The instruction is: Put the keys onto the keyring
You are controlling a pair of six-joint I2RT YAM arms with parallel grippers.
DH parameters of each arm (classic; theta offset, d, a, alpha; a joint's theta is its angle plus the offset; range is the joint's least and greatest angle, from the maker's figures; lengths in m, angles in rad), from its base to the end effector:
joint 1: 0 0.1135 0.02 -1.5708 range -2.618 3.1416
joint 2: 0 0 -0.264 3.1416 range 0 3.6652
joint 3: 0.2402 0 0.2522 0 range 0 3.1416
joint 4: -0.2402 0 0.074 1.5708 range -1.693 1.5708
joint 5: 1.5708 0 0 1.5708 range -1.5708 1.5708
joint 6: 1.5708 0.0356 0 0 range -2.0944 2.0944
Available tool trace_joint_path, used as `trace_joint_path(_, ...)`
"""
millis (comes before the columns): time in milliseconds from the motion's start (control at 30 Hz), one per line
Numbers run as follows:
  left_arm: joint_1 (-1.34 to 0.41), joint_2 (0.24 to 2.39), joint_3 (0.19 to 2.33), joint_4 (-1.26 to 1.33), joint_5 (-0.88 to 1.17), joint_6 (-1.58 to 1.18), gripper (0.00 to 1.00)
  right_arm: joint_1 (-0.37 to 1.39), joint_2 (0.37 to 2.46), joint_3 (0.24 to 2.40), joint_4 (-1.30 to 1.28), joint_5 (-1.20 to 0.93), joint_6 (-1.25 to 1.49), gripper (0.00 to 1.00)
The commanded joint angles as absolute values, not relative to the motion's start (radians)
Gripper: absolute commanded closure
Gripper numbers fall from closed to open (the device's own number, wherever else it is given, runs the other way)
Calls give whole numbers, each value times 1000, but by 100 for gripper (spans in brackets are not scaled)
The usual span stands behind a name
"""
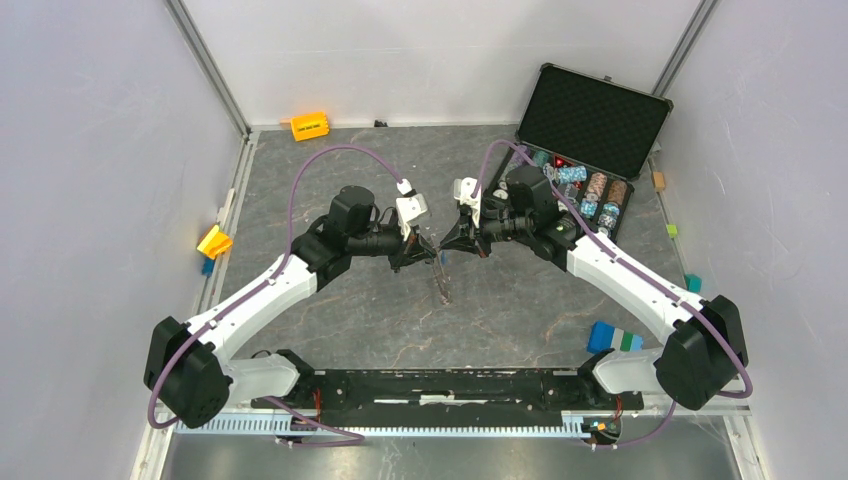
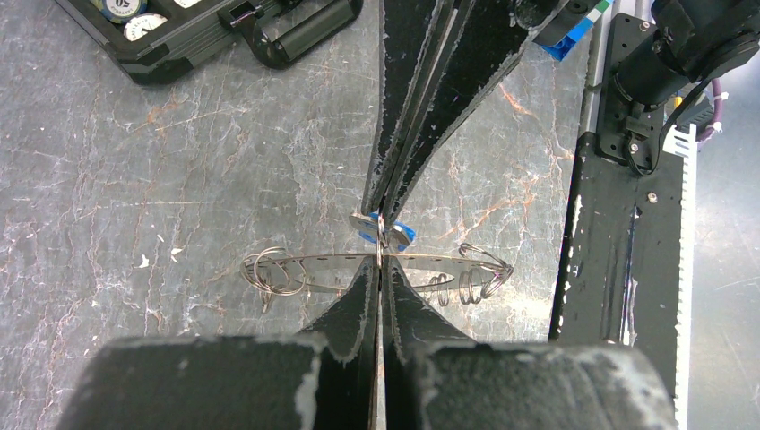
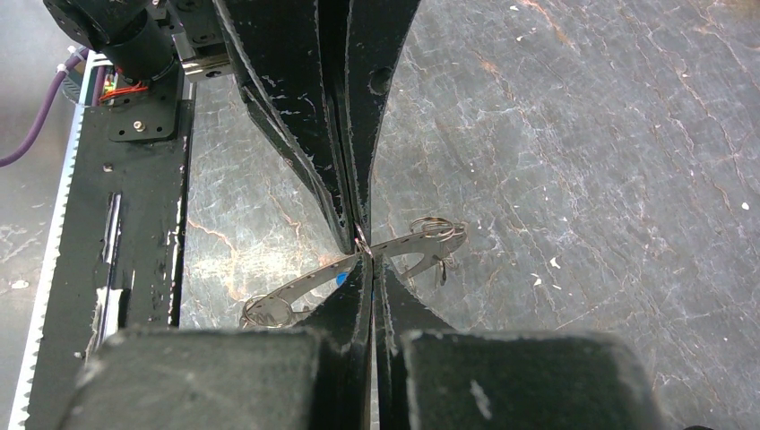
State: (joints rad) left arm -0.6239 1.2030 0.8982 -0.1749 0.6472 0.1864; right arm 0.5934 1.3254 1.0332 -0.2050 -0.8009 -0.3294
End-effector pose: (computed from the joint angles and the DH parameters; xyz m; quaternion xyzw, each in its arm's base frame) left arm 0.2046 -0.1738 0.2963 0.4711 0.6798 -0.3721 0.4212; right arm 0.2299 0.1859 0.3094 -0.5308 0.6199 0.3941 0.4227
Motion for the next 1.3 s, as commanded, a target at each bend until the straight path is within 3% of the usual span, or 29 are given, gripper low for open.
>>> trace_joint_path(0, -632, 1171, 907, -121, 709, 207, 98, 590, 1334, 1077, -165, -761, -325, 100)
trace_joint_path(1267, -632, 1144, 890, -88, 704, 200, 98, 574, 1349, 1075, -172, -758, -335, 100)
